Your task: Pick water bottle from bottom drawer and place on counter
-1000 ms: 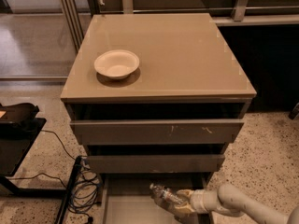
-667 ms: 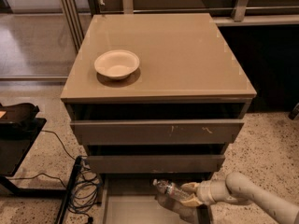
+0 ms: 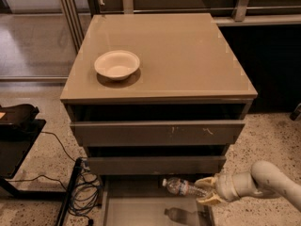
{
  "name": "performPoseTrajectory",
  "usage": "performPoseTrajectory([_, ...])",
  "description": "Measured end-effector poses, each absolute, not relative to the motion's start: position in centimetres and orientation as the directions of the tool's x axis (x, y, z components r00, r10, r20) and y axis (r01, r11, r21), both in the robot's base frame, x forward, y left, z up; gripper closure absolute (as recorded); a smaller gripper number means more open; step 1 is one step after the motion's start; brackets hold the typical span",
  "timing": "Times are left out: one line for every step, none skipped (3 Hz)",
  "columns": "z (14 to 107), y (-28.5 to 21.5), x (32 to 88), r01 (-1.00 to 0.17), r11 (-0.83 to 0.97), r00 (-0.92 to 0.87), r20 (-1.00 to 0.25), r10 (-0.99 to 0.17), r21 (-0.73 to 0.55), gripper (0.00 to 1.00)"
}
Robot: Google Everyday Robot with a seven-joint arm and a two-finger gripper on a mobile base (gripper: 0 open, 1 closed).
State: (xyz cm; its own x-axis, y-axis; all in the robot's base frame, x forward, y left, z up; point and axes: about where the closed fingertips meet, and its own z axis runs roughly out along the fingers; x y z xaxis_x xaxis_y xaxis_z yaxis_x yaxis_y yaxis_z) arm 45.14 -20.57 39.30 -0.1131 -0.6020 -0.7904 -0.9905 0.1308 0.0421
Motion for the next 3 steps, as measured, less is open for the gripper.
performPoseTrajectory([45.0, -22.4, 42.4, -0.989, 0.148, -0.087, -0.788, -0.609, -0.006, 1.0])
performPoseTrajectory([51.1, -24.7, 41.0, -0.975, 0.212, -0.083, -0.775, -0.626, -0.068, 1.0])
performPoseTrajectory([56.3, -25.7, 41.0, -0.954, 0.272, -0.087, -0.748, -0.658, -0.128, 1.0])
